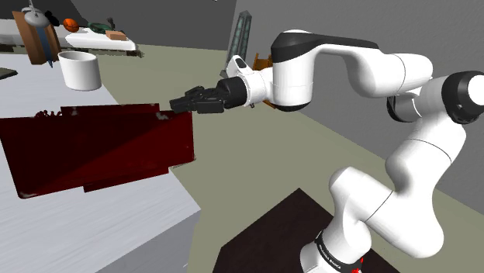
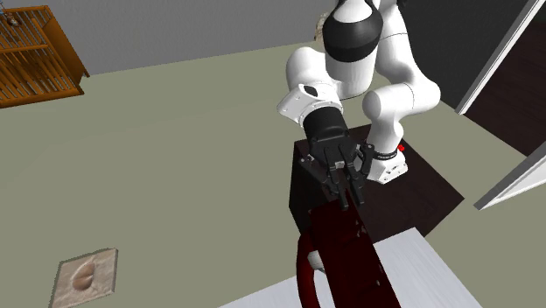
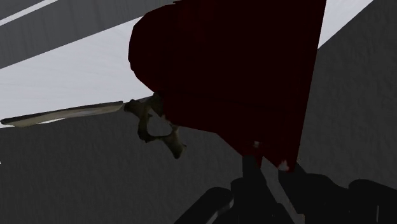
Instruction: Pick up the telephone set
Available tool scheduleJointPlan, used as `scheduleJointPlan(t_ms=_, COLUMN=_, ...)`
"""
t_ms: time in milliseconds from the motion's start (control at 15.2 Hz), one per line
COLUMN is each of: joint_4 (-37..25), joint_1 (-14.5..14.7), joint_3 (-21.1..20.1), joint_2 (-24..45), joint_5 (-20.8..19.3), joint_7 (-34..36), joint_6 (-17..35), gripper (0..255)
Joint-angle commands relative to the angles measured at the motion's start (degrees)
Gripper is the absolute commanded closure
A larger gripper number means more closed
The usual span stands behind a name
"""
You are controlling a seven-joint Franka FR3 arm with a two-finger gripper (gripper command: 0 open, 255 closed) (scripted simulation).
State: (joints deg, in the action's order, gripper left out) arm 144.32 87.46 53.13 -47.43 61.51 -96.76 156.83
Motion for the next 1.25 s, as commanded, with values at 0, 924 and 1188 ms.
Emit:
scheduleJointPlan(t_ms=0, joint_4=0.0, joint_1=0.0, joint_3=0.0, joint_2=0.0, joint_5=0.0, joint_7=0.0, joint_6=0.0, gripper=255)
scheduleJointPlan(t_ms=924, joint_4=-5.0, joint_1=-5.8, joint_3=-7.5, joint_2=2.3, joint_5=-5.1, joint_7=11.8, joint_6=-4.7, gripper=255)
scheduleJointPlan(t_ms=1188, joint_4=-6.0, joint_1=-6.6, joint_3=-8.5, joint_2=2.7, joint_5=-5.9, joint_7=13.6, joint_6=-5.4, gripper=255)
